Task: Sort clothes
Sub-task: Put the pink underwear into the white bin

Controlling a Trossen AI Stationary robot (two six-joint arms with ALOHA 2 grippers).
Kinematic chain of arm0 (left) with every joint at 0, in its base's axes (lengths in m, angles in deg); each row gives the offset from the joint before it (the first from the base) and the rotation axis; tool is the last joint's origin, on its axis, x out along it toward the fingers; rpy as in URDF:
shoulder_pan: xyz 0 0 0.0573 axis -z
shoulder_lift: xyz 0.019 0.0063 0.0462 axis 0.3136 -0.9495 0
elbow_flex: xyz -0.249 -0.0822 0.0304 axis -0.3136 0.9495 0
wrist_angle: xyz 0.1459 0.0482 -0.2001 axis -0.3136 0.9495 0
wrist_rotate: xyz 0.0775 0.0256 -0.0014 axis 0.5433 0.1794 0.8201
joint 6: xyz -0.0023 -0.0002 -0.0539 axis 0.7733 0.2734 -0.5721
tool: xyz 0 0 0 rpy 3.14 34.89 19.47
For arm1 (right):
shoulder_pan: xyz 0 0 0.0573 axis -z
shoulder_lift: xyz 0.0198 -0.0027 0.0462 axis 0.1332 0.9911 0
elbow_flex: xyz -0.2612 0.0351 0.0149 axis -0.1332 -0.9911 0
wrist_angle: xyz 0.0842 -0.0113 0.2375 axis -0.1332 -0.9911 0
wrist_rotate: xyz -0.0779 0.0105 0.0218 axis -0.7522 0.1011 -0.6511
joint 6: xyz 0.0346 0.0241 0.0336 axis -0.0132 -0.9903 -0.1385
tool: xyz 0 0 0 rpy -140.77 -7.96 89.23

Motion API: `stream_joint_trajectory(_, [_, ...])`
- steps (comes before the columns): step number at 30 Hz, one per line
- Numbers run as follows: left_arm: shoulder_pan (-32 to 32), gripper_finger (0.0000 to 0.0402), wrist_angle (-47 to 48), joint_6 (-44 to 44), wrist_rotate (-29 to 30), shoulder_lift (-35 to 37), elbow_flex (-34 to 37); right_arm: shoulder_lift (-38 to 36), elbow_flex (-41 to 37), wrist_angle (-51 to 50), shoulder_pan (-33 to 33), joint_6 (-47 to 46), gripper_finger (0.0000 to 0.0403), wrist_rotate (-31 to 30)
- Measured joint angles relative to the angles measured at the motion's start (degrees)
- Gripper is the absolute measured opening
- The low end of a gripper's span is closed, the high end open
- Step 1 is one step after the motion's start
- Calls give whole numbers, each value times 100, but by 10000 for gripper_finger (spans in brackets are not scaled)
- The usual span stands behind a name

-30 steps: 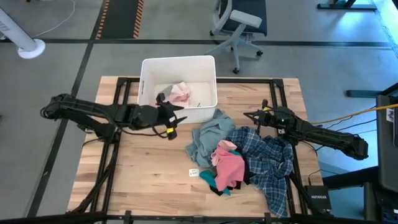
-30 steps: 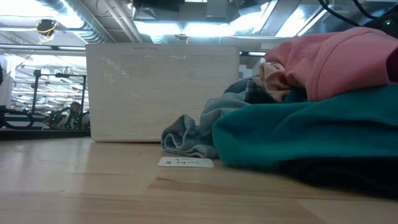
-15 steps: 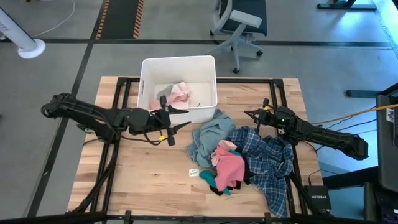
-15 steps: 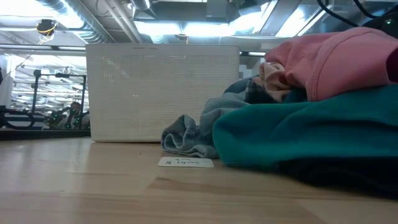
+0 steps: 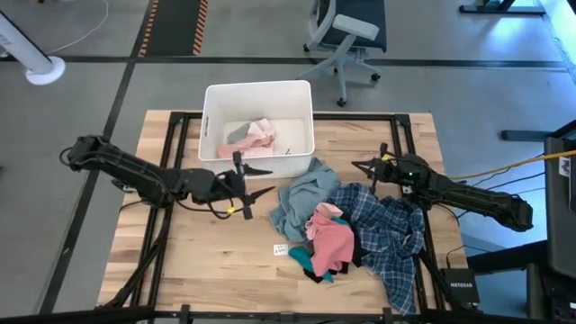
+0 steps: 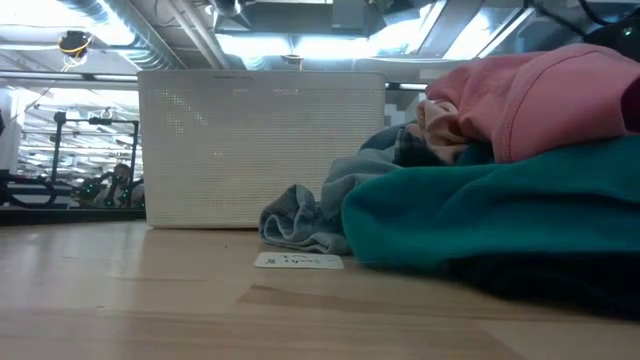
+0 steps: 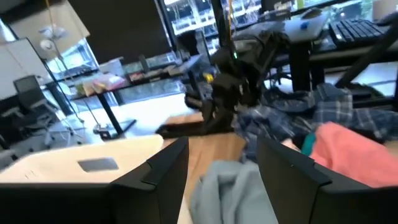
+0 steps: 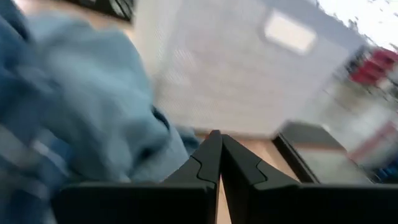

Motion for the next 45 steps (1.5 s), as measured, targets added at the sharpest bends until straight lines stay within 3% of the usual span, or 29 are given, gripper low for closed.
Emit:
stream_joint_trajectory(11, [64,182,-77,-106,0,24,148,83,363,1082,-7,-179,19,1033])
stream_joint_trajectory(18, [64,182,-33,-174,0,23,150,840,1204,1025,-7,-131,19,1471])
stream_joint_trajectory(26, [72,182,61,-320,2,22,150,1829,1984,668,-18,-116,19,2416])
stream_joint_trajectory(29, [79,182,174,-406,2,22,150,2185,2300,668,-390,-92,19,2567])
stream_joint_trajectory(33, [93,182,149,-416,2,22,150,2707,2885,285,-1405,491,19,1990])
stream_joint_trajectory(41, [97,182,174,-442,2,22,148,3854,4493,-2222,-3301,1254,19,-412])
stream_joint_trajectory(45, [97,182,186,-448,2,20,149,4413,5045,-3212,-3949,1103,19,-839])
